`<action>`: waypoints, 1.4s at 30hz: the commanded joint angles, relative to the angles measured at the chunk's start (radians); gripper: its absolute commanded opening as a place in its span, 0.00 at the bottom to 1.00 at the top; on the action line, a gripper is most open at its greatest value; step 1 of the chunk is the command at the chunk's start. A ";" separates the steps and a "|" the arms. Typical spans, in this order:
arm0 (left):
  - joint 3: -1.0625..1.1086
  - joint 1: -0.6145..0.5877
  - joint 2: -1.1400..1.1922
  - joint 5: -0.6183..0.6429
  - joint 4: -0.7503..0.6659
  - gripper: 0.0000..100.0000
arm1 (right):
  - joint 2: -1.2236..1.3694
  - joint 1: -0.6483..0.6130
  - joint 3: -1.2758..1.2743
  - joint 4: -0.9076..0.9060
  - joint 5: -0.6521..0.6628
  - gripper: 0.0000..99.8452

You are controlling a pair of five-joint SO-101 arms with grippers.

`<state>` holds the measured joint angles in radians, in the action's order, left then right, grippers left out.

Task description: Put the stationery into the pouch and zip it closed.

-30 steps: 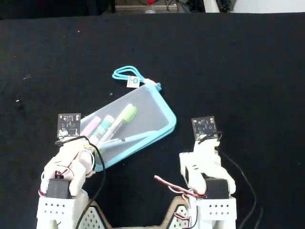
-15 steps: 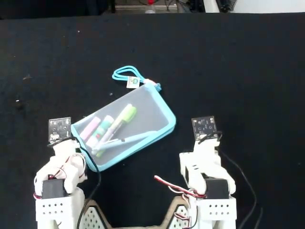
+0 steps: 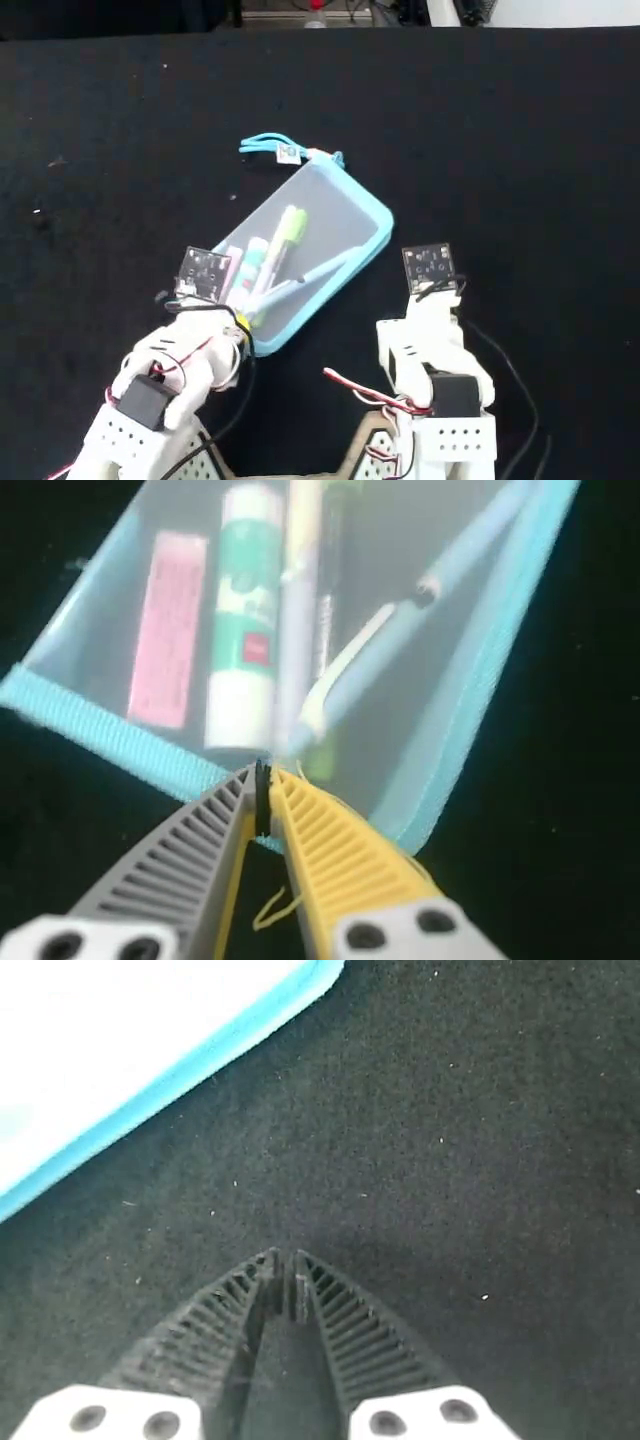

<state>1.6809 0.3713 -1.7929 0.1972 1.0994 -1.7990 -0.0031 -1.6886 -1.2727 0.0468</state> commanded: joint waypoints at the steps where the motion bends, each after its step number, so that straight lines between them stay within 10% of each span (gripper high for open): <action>1: 0.019 0.018 -0.003 0.002 -0.055 0.03 | -0.041 0.017 0.002 -0.008 0.000 0.01; 16: 0.019 -0.503 -0.003 -0.002 0.158 0.03 | -0.041 0.014 0.002 -0.008 0.000 0.01; 24: 0.019 -0.515 -0.003 -0.265 0.160 0.03 | -0.041 0.011 0.002 -0.008 0.000 0.01; 42: 0.019 -0.515 -0.003 -0.235 0.160 0.03 | -0.039 0.012 0.002 -0.006 0.000 0.01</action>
<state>1.6809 -0.1350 -1.7929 -0.0483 1.2528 -1.7990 -0.0031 -1.6886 -1.2727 0.0468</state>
